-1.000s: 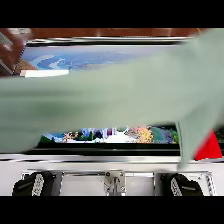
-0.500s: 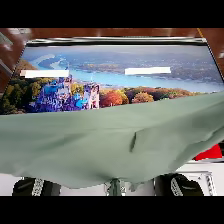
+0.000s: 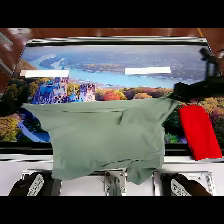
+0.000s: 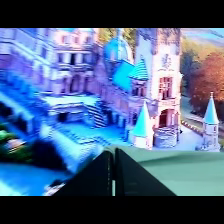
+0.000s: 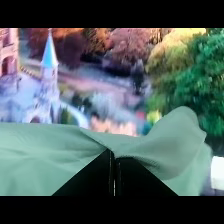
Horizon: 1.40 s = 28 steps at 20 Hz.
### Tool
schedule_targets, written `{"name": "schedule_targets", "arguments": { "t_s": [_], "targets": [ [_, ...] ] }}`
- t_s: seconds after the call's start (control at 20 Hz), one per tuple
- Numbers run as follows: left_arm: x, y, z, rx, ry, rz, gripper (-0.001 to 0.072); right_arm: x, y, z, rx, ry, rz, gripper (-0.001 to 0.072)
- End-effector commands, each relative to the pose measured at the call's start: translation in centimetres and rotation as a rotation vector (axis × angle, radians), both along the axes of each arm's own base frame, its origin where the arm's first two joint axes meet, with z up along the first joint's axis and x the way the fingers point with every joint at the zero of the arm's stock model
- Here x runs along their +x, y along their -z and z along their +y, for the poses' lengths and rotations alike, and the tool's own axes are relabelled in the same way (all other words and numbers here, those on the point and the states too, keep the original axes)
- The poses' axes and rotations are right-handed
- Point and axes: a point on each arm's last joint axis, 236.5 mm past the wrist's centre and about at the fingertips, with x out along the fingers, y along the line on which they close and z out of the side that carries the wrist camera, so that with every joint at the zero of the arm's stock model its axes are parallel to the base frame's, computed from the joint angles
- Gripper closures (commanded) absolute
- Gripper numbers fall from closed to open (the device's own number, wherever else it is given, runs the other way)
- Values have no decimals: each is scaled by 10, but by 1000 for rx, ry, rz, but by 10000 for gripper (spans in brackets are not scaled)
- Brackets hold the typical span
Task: Fold the shirts.
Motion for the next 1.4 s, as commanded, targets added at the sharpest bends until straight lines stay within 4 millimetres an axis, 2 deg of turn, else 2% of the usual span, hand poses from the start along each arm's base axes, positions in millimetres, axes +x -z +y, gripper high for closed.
{"name": "schedule_targets", "arguments": {
  "t_s": [0.0, 0.1, 0.2, 0.35, 0.5, 0.6, 0.75, 0.85, 1.0, 1.05, 1.15, 1.35],
  "targets": [
    [67, 81, -20, -106, 44, 83, 675, 91, 79, 18, 14, 77, -92, 659],
    [104, 106, -24, -126, 34, 100, 675, 138, 86, 19, 48, 176, -223, 659],
    [140, 112, -25, -147, 5, 64, 674, 169, 85, 12, 41, 243, -333, 659],
    [179, 111, -16, -127, -53, -27, 675, 197, 81, -4, 19, 319, -452, 659],
    [201, 121, -8, -119, -118, -81, 674, 211, 87, -14, -1, 357, -502, 659],
    [204, 144, -14, -153, -142, -35, 673, 210, 107, -13, -6, 351, -459, 659],
    [201, 172, -32, -171, -118, 33, 673, 205, 134, -10, -8, 339, -394, 659],
    [200, 177, -41, -170, -101, 44, 673, 204, 137, -10, -12, 334, -382, 658],
    [189, 181, -47, -176, -60, 94, 673, 196, 133, -31, -27, 338, -351, 658],
    [179, 186, -50, -182, -27, 136, 673, 188, 131, -41, -40, 332, -325, 658],
    [157, 196, -55, -208, 20, 233, 674, 161, 131, -55, -31, 315, -214, 659],
    [113, 208, -71, -245, 117, 414, 674, 93, 156, -62, -18, 231, 82, 659]
  ]
}}
